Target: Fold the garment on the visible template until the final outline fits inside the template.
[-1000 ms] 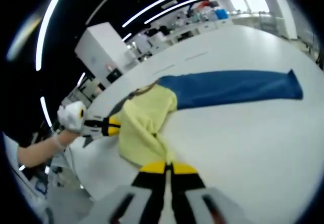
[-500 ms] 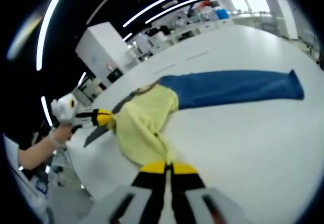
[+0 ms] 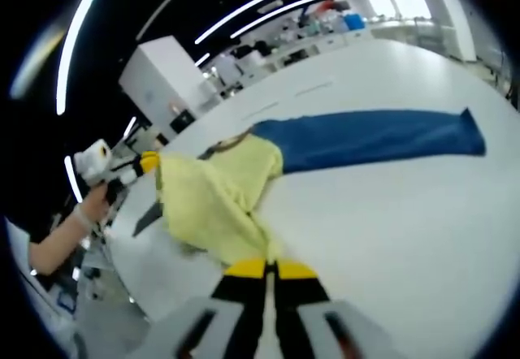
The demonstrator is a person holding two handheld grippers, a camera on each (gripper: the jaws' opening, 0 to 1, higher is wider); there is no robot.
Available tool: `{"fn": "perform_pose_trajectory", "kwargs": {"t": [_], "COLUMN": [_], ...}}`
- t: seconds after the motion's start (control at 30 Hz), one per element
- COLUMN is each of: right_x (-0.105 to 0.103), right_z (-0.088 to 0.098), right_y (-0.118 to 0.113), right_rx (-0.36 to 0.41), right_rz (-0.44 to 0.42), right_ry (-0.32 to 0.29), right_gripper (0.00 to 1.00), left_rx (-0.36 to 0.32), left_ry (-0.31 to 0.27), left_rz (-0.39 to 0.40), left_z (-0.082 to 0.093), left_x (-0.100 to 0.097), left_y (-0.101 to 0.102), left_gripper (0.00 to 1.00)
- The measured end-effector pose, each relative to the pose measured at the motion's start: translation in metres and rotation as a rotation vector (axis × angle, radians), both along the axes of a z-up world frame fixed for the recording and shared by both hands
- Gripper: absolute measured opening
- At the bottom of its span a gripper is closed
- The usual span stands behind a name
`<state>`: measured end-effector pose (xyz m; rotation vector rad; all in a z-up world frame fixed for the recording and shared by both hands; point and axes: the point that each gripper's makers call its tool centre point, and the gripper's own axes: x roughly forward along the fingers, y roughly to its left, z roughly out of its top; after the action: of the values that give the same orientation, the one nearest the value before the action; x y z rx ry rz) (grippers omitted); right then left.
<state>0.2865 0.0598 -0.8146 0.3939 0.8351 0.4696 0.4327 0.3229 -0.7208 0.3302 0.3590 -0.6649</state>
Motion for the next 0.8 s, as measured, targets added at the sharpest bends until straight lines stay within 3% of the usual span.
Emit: {"fn": "perform_pose_trajectory", "kwargs": {"t": [0.17, 0.37, 0.6, 0.8], "right_x": [0.0, 0.0, 0.0, -0.001], "right_z": [0.0, -0.001, -0.001, -0.002], "right_y": [-0.001, -0.002, -0.001, -0.002], "right_rx": [0.001, 0.004, 0.011, 0.017], "right_rz": [-0.002, -0.008, -0.009, -0.017], "right_ry": [0.001, 0.002, 0.002, 0.004], "right_gripper": [0.0, 0.0, 0.0, 0.0], "left_rx": [0.001, 0.014, 0.075, 0.118], "left_ry": [0.001, 0.024, 0.078, 0.11], "left_rz": [-0.013, -0.072, -0.167, -0.2], "left_z": [-0.004, -0.018, -0.048, -0.068], "left_x": [0.008, 0.006, -0.003, -0.006], "left_y": [-0.01, -0.038, -0.068, -0.073], "left_gripper": [0.0, 0.0, 0.0, 0.0]}}
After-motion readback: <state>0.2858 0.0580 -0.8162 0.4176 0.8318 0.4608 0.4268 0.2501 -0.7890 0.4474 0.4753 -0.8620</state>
